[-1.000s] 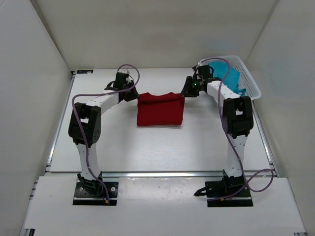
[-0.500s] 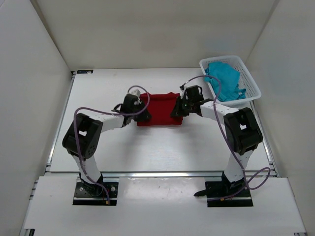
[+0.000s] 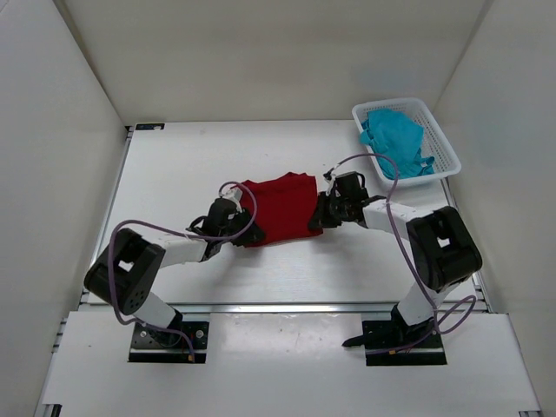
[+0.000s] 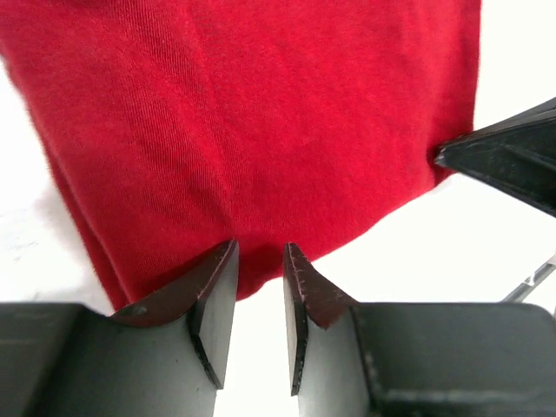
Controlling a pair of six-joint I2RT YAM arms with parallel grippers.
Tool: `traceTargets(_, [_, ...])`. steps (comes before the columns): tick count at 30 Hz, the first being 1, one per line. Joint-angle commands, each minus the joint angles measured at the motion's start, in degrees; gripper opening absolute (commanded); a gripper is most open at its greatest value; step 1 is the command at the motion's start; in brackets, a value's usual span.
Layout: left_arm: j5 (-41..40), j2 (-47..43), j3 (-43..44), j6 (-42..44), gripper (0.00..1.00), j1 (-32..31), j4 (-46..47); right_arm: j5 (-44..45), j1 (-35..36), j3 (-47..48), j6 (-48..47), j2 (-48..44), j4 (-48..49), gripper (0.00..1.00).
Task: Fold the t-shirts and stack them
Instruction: Fold the long partially folded tshirt into a neat square
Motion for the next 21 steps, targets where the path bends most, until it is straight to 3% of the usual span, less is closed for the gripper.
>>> traceTargets(1, [0.26, -5.1, 3.2, 0.41, 0.39, 1.97, -3.49, 0.06, -1.71, 1.9, -0.75, -4.57, 1.41, 0.05])
traceTargets(5, [-0.18, -3.26, 10.31, 2.52, 0.42, 4.78, -5.95, -2.31, -2.94, 10.31, -0.75, 2.25, 1.08, 0.04])
traceTargets(12, [2.19, 9.73, 18.33, 3.23, 0.43, 11.55, -4.02, -5.91, -5.49, 24.74, -0.14, 16.69, 0.54, 0.0])
traceTargets(17, [3.24, 16.77, 21.14, 2.18, 0.41, 16.12, -2.88, -7.06, -7.6, 28.62, 1.53, 24.68, 0.72, 0.0])
traceTargets(21, [7.36, 17.23, 18.35, -1.85, 0.44, 20.25, 1.59, -6.45, -8.04, 27.92, 1.36, 25.05, 1.42, 0.01])
